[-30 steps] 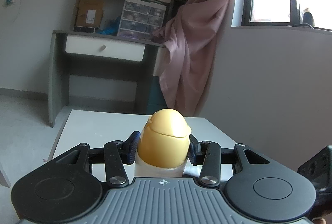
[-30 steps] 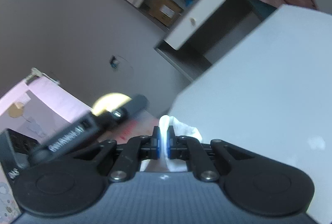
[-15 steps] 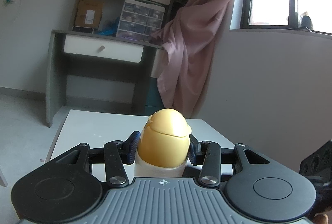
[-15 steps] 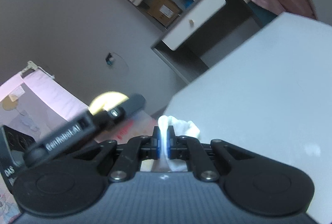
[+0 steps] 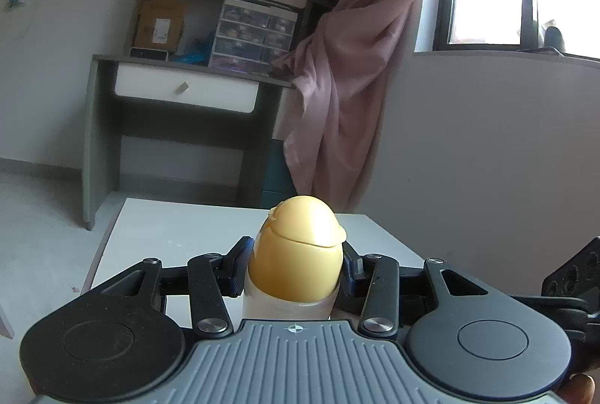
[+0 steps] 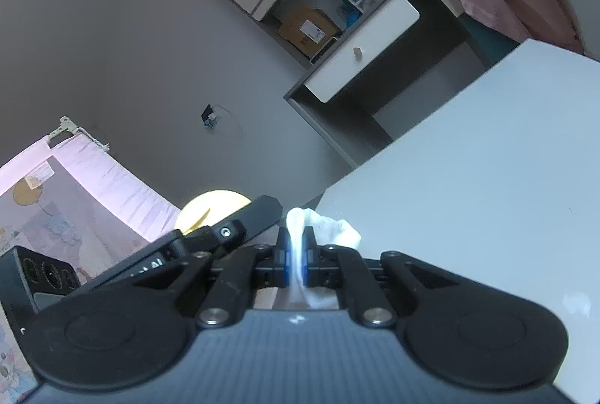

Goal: Clean container
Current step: 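Rub the tissue against the bottle's base with the right gripper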

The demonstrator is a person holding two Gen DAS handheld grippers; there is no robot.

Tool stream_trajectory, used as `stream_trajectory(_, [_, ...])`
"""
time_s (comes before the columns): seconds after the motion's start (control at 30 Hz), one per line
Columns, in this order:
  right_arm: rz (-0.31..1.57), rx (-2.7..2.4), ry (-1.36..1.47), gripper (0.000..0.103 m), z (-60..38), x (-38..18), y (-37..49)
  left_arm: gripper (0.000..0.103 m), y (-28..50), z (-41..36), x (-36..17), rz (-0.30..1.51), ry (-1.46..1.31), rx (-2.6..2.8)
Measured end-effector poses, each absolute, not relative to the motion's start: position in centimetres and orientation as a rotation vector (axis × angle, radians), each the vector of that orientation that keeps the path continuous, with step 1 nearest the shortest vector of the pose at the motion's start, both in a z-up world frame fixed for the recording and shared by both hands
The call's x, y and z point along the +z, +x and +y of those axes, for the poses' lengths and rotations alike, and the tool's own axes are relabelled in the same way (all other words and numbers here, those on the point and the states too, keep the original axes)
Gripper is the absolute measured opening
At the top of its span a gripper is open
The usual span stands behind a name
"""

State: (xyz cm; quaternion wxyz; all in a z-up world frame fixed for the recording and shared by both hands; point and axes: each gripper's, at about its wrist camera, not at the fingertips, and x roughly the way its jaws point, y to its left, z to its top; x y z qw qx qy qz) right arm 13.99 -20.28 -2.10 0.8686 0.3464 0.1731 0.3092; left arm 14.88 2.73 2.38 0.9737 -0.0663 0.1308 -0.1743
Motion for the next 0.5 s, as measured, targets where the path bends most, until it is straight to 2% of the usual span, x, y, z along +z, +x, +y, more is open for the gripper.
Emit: stream_trajectory(0.5, [0.462,0.540,0.605,0.006,-19.0,-2.8,13.9,0.047,14.8,2.8,2.5,0.266,-0.124,-0.352])
